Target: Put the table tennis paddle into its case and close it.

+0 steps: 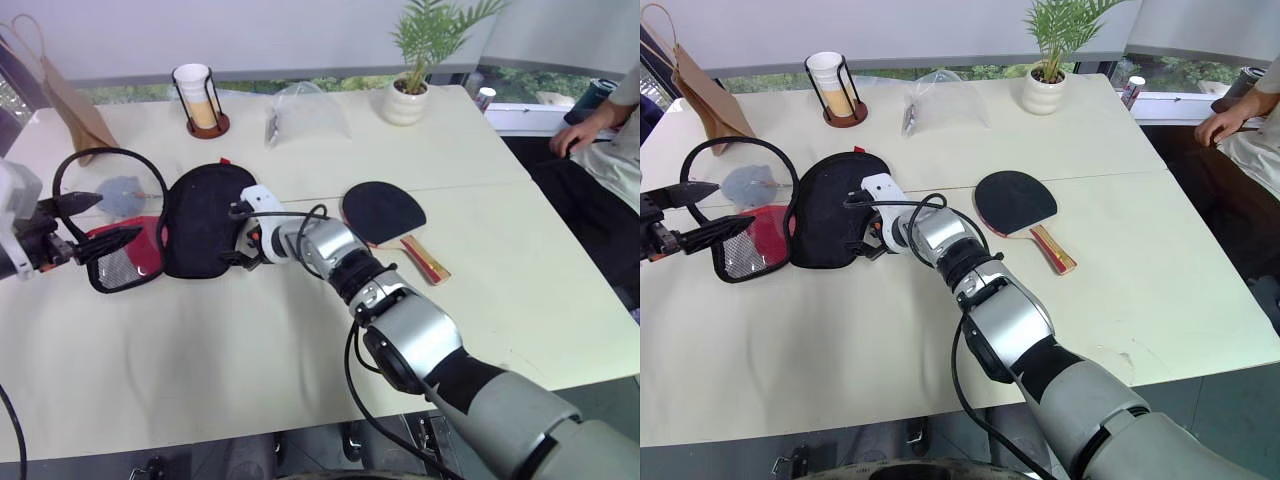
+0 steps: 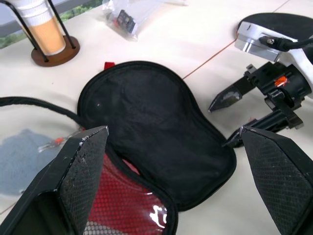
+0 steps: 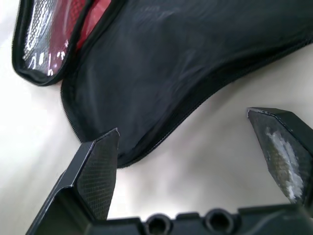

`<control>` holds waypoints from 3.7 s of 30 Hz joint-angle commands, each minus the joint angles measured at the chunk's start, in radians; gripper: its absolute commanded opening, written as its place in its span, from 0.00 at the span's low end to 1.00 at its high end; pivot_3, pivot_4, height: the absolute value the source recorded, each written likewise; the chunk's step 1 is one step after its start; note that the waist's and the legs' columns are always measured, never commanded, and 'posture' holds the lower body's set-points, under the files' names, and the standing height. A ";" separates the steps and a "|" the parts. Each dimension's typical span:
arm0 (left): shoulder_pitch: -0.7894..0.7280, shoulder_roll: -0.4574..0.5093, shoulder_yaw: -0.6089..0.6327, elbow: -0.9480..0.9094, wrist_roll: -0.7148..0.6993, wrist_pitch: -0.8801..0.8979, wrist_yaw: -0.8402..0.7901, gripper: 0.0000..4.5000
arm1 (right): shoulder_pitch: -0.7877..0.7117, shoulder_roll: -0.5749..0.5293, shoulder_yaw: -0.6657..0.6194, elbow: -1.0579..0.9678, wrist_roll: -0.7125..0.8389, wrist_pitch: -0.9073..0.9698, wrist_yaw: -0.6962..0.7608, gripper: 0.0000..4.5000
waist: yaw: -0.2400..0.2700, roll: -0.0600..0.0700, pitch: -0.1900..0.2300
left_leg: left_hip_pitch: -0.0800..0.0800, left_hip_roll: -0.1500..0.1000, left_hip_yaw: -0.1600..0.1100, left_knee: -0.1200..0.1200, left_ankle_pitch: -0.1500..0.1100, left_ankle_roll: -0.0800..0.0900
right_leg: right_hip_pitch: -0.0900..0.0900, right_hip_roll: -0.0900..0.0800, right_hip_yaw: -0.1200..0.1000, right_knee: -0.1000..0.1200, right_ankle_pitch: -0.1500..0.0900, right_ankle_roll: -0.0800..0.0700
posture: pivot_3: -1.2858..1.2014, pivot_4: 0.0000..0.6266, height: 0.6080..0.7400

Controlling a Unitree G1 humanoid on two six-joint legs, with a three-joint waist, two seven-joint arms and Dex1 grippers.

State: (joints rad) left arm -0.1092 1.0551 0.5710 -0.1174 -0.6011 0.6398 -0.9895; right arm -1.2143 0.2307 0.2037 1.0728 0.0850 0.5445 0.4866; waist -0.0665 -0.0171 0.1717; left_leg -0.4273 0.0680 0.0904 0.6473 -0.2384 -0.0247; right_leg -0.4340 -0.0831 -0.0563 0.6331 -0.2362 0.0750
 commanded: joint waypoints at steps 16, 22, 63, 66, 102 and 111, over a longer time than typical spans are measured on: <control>0.157 -0.021 0.204 -0.145 -0.013 0.038 0.040 1.00 | 0.033 0.213 0.144 0.153 -0.163 -0.222 0.044 0.38 | 0.001 0.001 0.000 | 0.001 0.000 -0.004 0.000 0.000 0.000 | 0.000 -0.002 0.000 0.000 -0.001 -0.002 | 0.52 0.24 1.00; 0.175 -0.024 0.225 -0.161 -0.011 0.047 0.043 1.00 | 0.029 0.221 0.133 0.158 -0.135 -0.186 0.070 0.01 | 0.003 0.001 0.000 | 0.001 -0.001 -0.005 0.000 0.000 -0.001 | 0.001 -0.004 -0.001 0.000 -0.001 -0.003 | 0.52 0.24 1.00; -0.045 -0.069 -0.136 -0.063 0.016 -0.059 0.039 1.00 | 0.469 -0.840 0.274 -1.089 -0.027 0.269 0.612 0.01 | 0.045 -0.005 -0.003 | 0.000 -0.003 0.001 -0.001 0.000 0.000 | 0.000 -0.004 -0.002 -0.002 -0.002 -0.003 | 0.52 0.24 1.00; -0.052 -0.071 -0.147 -0.060 0.018 -0.061 0.037 1.00 | 0.493 -0.880 0.269 -1.110 -0.018 0.253 0.634 0.01 | 0.054 -0.005 -0.003 | 0.000 -0.002 0.001 -0.001 0.000 0.000 | 0.000 -0.004 -0.002 -0.002 -0.002 -0.003 | 0.52 0.24 1.00; -0.115 -0.120 -0.251 -0.046 0.039 -0.081 0.024 1.00 | 0.427 -1.031 -0.058 -1.053 0.052 0.501 0.491 0.99 | 0.058 -0.004 -0.003 | 0.000 -0.002 0.001 0.000 0.000 0.000 | 0.000 -0.003 -0.001 -0.002 -0.002 -0.003 | 0.52 0.24 1.00; -0.157 -0.131 -0.290 -0.008 0.060 -0.108 0.006 1.00 | 0.590 -1.048 -0.089 -1.104 0.075 0.602 0.388 0.99 | 0.048 -0.004 -0.002 | 0.000 -0.002 0.002 0.001 0.000 0.000 | 0.000 -0.002 0.000 -0.002 -0.001 -0.003 | 0.52 0.24 1.00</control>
State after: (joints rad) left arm -0.2520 0.9224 0.2783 -0.1254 -0.5516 0.5543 -0.9788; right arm -0.6224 -0.8128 0.1485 0.0226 0.1444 1.1249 0.8971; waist -0.0184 -0.0208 0.1695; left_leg -0.4273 0.0663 0.0925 0.6478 -0.2380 -0.0243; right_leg -0.4340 -0.0847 -0.0564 0.6315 -0.2375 0.0726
